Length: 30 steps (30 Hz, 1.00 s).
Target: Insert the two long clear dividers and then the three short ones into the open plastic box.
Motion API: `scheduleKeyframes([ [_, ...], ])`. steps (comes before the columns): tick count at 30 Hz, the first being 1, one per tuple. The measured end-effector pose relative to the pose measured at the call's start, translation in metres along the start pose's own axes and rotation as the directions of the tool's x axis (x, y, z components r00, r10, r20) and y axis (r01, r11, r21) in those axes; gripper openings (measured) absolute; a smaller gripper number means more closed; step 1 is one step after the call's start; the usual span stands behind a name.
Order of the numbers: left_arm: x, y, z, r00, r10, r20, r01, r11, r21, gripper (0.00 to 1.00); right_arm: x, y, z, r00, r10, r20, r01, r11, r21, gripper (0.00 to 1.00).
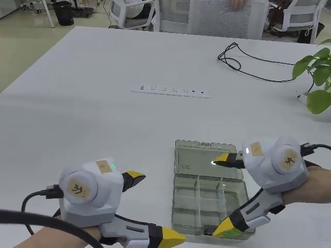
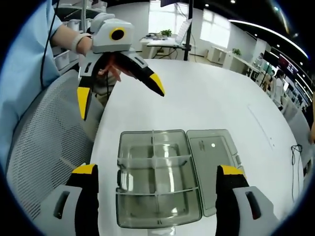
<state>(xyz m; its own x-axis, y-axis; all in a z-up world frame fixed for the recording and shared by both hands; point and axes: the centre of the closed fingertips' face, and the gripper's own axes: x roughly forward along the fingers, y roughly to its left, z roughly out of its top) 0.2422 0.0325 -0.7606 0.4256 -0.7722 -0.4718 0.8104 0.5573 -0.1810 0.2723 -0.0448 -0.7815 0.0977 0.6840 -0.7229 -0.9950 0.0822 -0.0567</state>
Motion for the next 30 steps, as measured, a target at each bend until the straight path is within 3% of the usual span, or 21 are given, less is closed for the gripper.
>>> scheduleKeyframes([
  [6,0.000,0.000,0.000,1.0000,-0.003,-0.003,0.003,1.000,-0.002,0.96,-0.018,-0.006,-0.005,0.9976,-0.060,0.034,0.058,0.997,0.043,1.00],
  [13,-0.002,0.003,0.001,1.0000,0.003,-0.006,-0.003,1.000,0.003,0.96,-0.044,-0.015,-0.028,0.9915,-0.125,0.036,0.122,0.989,0.088,1.00],
  [18,-0.002,0.003,0.002,0.9999,0.004,-0.011,-0.004,1.000,0.007,0.96,-0.065,-0.016,-0.052,0.9871,-0.160,0.007,0.158,0.980,0.124,0.98],
  [29,0.000,-0.001,-0.001,0.9998,-0.004,-0.021,0.004,1.000,0.012,0.96,-0.110,-0.009,-0.114,0.9740,-0.187,-0.127,0.207,0.964,0.168,0.94],
  [30,0.000,0.000,-0.002,0.9998,-0.004,-0.022,0.004,1.000,0.013,0.96,-0.113,-0.007,-0.124,0.9701,-0.181,-0.162,0.208,0.963,0.172,0.94],
])
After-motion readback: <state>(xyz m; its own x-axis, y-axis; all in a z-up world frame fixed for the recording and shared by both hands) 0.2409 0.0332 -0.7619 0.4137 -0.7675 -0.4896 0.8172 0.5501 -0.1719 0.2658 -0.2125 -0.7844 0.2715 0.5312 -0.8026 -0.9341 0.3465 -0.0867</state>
